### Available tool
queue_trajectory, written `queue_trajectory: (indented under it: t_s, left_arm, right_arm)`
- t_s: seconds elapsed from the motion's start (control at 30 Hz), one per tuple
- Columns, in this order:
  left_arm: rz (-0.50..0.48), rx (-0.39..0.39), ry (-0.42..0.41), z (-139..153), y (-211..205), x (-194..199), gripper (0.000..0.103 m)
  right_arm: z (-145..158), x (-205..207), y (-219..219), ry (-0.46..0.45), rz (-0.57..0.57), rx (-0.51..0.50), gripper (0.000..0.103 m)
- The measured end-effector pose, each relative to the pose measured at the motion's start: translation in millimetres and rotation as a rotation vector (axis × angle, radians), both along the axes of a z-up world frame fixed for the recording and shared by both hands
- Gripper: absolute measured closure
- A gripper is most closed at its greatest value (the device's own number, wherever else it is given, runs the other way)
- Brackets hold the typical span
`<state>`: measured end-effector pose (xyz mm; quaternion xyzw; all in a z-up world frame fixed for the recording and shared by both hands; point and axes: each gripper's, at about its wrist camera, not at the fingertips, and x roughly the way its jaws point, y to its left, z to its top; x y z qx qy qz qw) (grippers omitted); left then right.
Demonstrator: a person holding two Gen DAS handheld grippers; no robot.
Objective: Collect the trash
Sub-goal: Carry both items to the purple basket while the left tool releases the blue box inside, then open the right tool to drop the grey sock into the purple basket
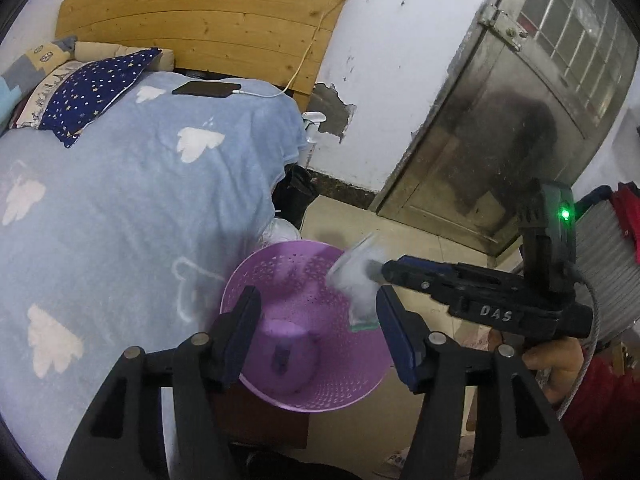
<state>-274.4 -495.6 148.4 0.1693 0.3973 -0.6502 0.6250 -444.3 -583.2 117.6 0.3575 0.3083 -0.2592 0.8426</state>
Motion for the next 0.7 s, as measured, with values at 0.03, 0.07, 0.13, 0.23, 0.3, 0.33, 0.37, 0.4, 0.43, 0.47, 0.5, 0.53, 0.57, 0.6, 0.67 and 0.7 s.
queue_trajectory:
  t_s: [0.03,0.07,0.13,0.23,0.3,0.33,0.37,0.4,0.43,0.47,0.5,0.53,0.57,0.6,0.67,0.7]
  left_arm:
    - [0.006,-0.001,-0.002,-2,-2,4,0.044]
    - [0.013,-0.005,0.000,-1,-1,8,0.044]
    - [0.032,-0.011,0.008,-1,5,15,0.044]
    - [0.062,-0.017,-0.004,-2,15,27,0.044]
    - [0.097,-0.013,-0.018,-2,28,37,0.044]
    - [0.111,-0.010,-0.022,-2,33,42,0.044]
    - [0.125,-0.008,-0.025,-2,38,47,0.044]
    - [0.148,-0.009,-0.028,-2,48,54,0.044]
    - [0.164,-0.011,-0.029,-1,54,59,0.044]
    - [0.183,-0.014,-0.030,-1,63,65,0.044]
    - [0.200,-0.012,-0.033,-1,70,70,0.044]
    - [0.228,-0.010,-0.035,-1,80,77,0.044]
    - [0.255,-0.010,-0.034,-1,90,84,0.044]
    - [0.274,-0.008,-0.034,-1,97,89,0.044]
    - [0.319,-0.008,-0.041,0,117,101,0.044]
    - [0.337,-0.010,-0.044,2,128,106,0.044]
  right_arm:
    - [1,-2,-2,-0.004,-0.001,-0.008,0.061]
    - [4,-4,-4,-0.008,-0.004,-0.021,0.061]
    - [4,-7,-8,-0.012,-0.001,-0.030,0.059]
    - [1,-11,-16,-0.014,-0.031,-0.078,0.059]
    - [-7,-13,-27,0.003,-0.089,-0.182,0.059]
    - [-16,-11,-37,0.037,-0.127,-0.250,0.059]
    - [-23,-8,-44,0.050,-0.147,-0.278,0.059]
    - [-35,-6,-56,0.031,-0.162,-0.276,0.059]
    - [-46,-4,-68,-0.007,-0.164,-0.249,0.059]
    - [-53,0,-75,-0.027,-0.158,-0.233,0.060]
    - [-62,6,-82,-0.048,-0.138,-0.216,0.060]
    - [-69,12,-86,-0.053,-0.119,-0.201,0.060]
    - [-75,19,-89,-0.061,-0.102,-0.186,0.060]
    - [-81,26,-89,-0.081,-0.078,-0.160,0.060]
    - [-87,36,-83,-0.066,-0.058,-0.129,0.060]
    - [-87,39,-78,-0.067,-0.049,-0.134,0.060]
